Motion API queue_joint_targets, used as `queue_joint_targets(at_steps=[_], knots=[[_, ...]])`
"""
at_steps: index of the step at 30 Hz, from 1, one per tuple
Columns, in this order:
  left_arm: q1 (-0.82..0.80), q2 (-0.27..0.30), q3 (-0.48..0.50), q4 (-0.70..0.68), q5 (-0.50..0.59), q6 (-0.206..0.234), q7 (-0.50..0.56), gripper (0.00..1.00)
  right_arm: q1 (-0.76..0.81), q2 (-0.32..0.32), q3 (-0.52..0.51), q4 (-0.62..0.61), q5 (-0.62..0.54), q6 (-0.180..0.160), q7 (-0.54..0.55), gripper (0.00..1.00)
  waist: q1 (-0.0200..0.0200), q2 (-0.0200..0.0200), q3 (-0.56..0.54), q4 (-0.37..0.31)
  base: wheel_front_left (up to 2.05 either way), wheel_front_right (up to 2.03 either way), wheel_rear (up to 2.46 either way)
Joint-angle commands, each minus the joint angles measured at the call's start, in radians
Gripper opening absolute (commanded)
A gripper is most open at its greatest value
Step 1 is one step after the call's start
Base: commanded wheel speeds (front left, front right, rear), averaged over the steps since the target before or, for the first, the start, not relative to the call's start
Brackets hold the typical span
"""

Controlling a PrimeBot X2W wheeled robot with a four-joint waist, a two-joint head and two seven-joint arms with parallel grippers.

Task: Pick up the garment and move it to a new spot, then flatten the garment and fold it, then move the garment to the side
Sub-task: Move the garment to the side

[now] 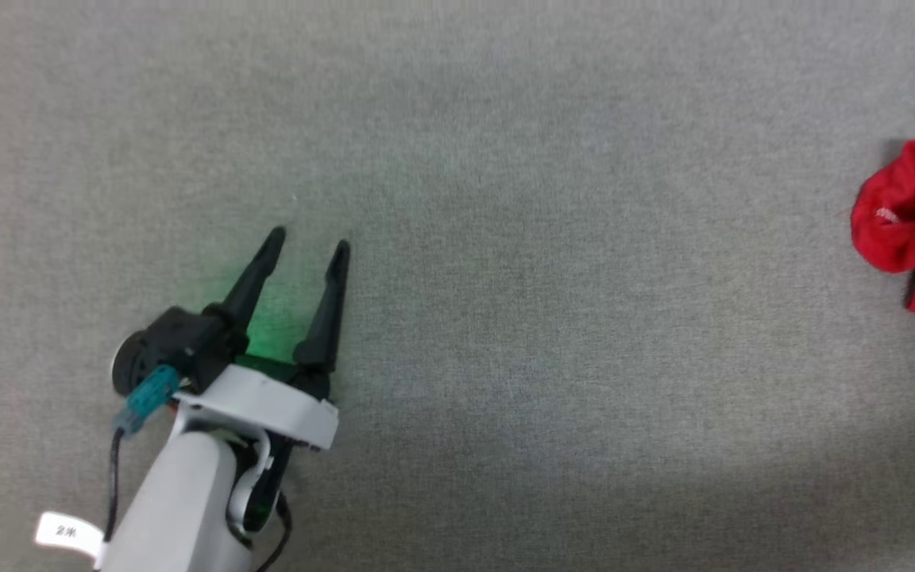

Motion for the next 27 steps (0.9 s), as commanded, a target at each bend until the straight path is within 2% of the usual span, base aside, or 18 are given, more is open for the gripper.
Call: queue_joint_targets(at_steps=[1,4,8,11,14,20,27], knots=[[0.022,0.002,0.012,0.002,-0.007,-0.003,0.000,1.00,-0.014,0.009,-0.015,-0.006,-0.022,-0.001,0.004,1.00,0.0000,-0.0001,-0.045,-0.004,0.00,0.00,0.00],[0.051,-0.001,0.030,0.001,-0.009,-0.003,0.000,1.00,-0.019,0.019,-0.012,-0.028,-0.055,-0.001,0.024,1.00,0.0000,-0.0001,-0.088,-0.015,0.00,0.00,0.00],[0.092,-0.003,0.054,-0.001,-0.011,-0.003,0.000,1.00,-0.007,0.025,0.023,-0.078,-0.034,-0.001,0.036,1.00,0.0000,-0.0001,-0.148,-0.031,0.00,0.00,0.00],[0.122,-0.011,0.073,-0.008,-0.010,-0.003,0.000,1.00,0.024,0.012,0.077,-0.132,0.011,-0.001,0.019,1.00,0.0000,-0.0001,-0.194,-0.041,0.00,0.00,0.00],[0.155,-0.020,0.091,-0.015,-0.009,-0.003,0.000,1.00,0.064,-0.008,0.153,-0.202,0.084,-0.001,-0.041,1.00,0.0000,-0.0001,-0.243,-0.048,0.00,0.00,0.00],[0.231,-0.049,0.126,-0.032,-0.004,-0.003,0.000,1.00,0.200,-0.062,0.315,-0.345,0.231,-0.001,-0.263,1.00,0.0000,-0.0001,-0.328,-0.051,0.00,0.00,0.00],[0.313,-0.075,0.172,-0.056,0.004,-0.003,0.000,1.00,0.357,-0.089,0.419,-0.433,0.273,-0.001,-0.630,1.00,0.0000,-0.0001,-0.412,-0.024,0.00,0.00,0.00]])
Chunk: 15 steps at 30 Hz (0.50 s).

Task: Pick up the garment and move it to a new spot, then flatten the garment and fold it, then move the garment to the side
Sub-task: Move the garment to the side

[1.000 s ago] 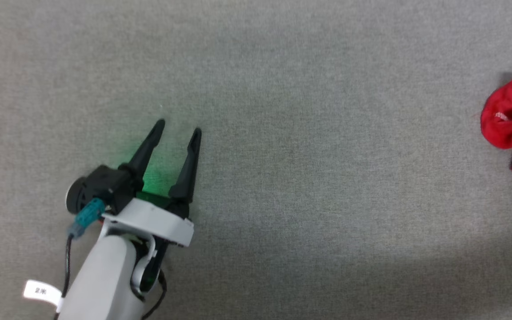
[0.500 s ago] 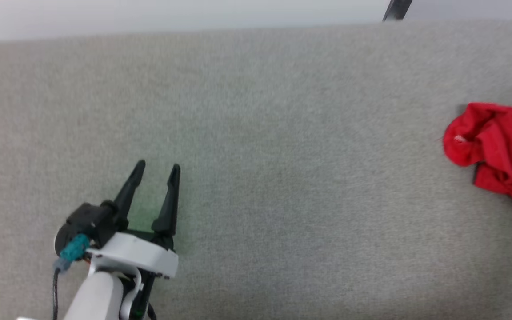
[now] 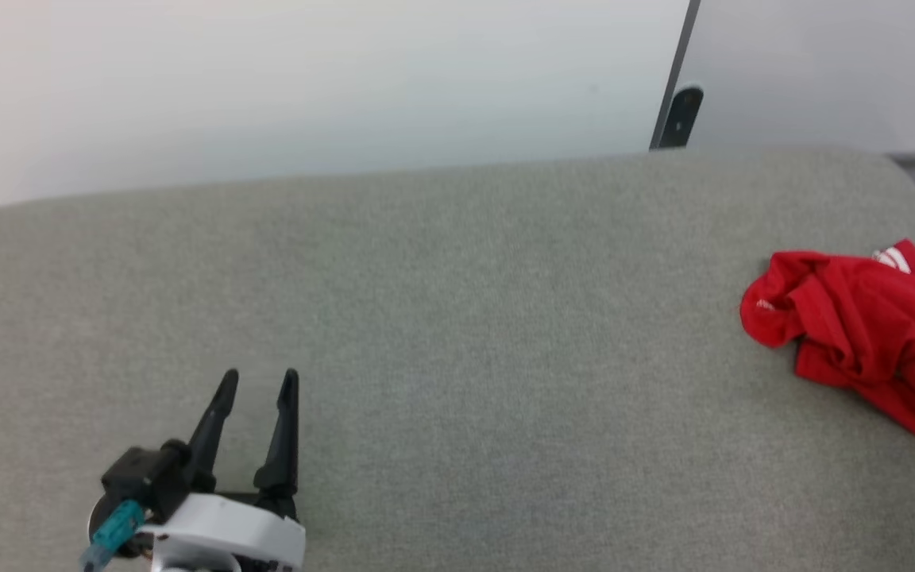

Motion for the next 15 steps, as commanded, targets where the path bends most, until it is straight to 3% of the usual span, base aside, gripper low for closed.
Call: queue_joint_targets(at_steps=[1,8,15], knots=[[0.026,-0.008,0.011,-0.012,0.008,-0.003,0.000,1.00,0.043,-0.001,0.021,-0.015,-0.007,-0.001,-0.098,1.00,0.0000,0.0000,-0.063,0.022,0.00,0.00,0.00],[0.092,-0.040,0.058,-0.045,0.039,-0.003,0.000,1.00,0.162,0.077,0.024,-0.013,-0.094,-0.001,-0.400,1.00,0.0000,0.0000,-0.103,0.056,0.00,0.00,0.00],[0.142,-0.057,0.083,-0.090,0.092,-0.003,0.000,1.00,0.280,0.224,-0.068,-0.061,-0.217,-0.001,-0.463,1.00,0.0000,0.0000,-0.124,0.075,0.00,0.00,0.00]])
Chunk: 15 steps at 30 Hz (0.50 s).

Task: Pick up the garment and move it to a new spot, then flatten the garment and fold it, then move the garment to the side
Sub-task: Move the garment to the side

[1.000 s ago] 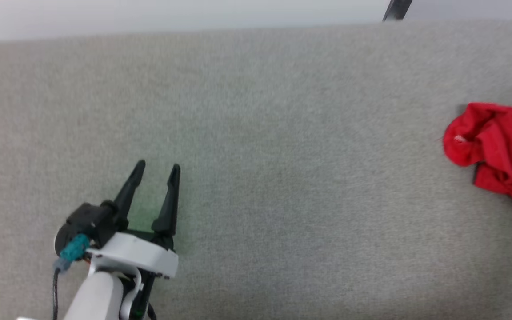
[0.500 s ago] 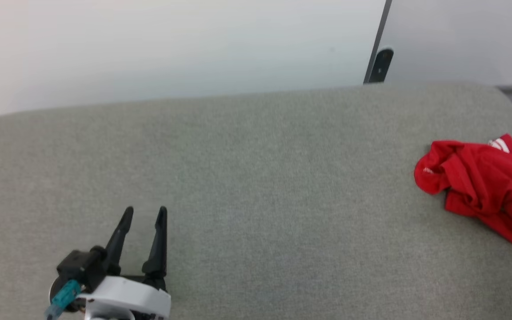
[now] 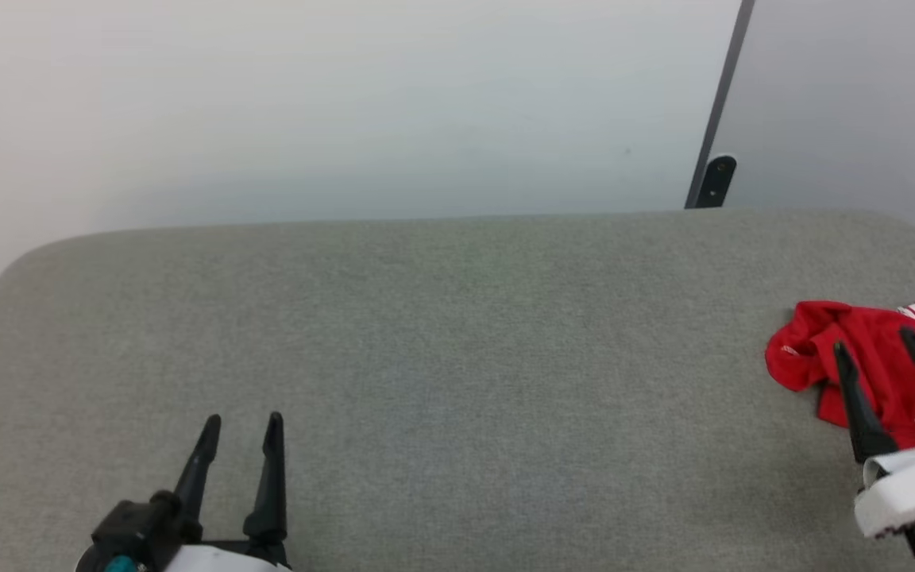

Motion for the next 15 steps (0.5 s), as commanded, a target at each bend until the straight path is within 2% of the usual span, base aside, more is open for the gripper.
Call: queue_joint_targets(at_steps=[1,7,15], knots=[[0.021,-0.004,-0.005,-0.015,0.016,-0.003,0.000,1.00,0.043,0.042,-0.055,-0.026,-0.021,-0.001,-0.007,1.00,0.0000,0.0000,-0.015,0.014,0.00,0.00,0.00],[0.052,0.010,-0.017,-0.026,0.012,-0.003,0.000,1.00,0.151,0.141,-0.141,-0.092,-0.066,-0.001,-0.007,1.00,0.0000,0.0000,-0.033,0.024,0.00,0.00,0.00],[0.069,0.024,-0.012,-0.027,0.021,-0.003,0.000,1.00,0.227,0.166,-0.152,-0.140,-0.079,-0.001,-0.007,1.00,0.0000,0.0000,-0.035,0.010,0.00,0.00,0.00]])
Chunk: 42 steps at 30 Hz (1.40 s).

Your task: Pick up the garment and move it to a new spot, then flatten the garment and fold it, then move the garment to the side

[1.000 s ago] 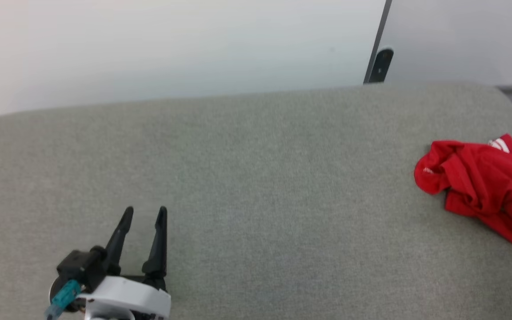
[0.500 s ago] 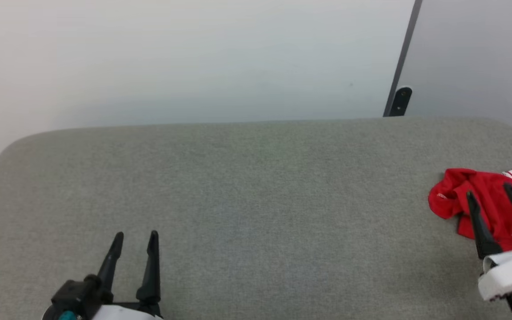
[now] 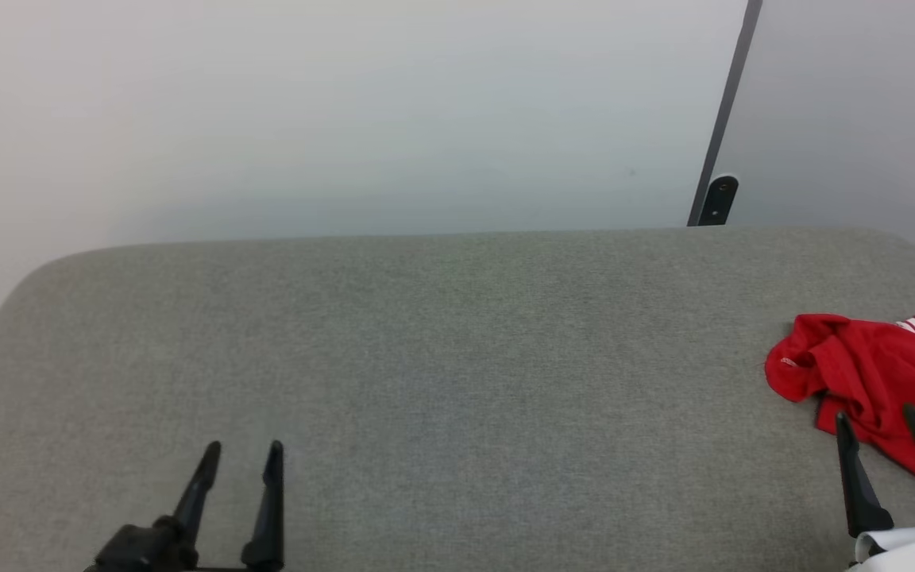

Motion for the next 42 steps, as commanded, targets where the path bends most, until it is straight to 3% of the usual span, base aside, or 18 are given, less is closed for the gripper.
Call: queue_joint_targets(at_steps=[1,12,29,30,36,42], knots=[[0.008,0.009,-0.010,-0.002,0.005,-0.003,0.000,1.00,0.016,0.006,-0.007,-0.010,0.002,-0.001,-0.004,1.00,0.0000,0.0000,0.001,-0.005,0.00,0.00,0.00],[0.032,0.037,-0.050,-0.008,-0.002,-0.002,0.000,1.00,0.052,0.004,-0.041,-0.028,0.009,-0.001,-0.005,1.00,0.0000,0.0000,-0.002,-0.025,0.00,0.00,0.00],[0.040,0.019,-0.014,-0.006,0.012,-0.002,0.000,1.00,0.044,-0.003,-0.056,-0.026,0.006,-0.001,-0.005,1.00,0.0000,0.0000,-0.011,-0.015,0.00,0.00,0.00],[0.036,0.016,-0.006,-0.006,0.008,-0.002,0.004,0.00,0.043,-0.003,-0.058,-0.025,0.010,-0.001,-0.001,0.00,0.0000,0.0000,-0.012,-0.014,0.00,0.00,0.00],[0.057,-0.001,-0.021,0.047,0.009,-0.002,0.001,0.00,0.072,0.030,-0.045,0.030,0.008,0.000,0.008,0.00,0.0000,0.0000,-0.011,-0.014,0.00,0.00,0.00],[0.035,-0.007,-0.010,0.055,-0.106,-0.002,0.033,0.00,0.051,0.044,-0.051,0.039,0.129,0.000,0.043,0.00,0.0000,0.0000,-0.007,-0.011,0.00,0.00,0.00]])
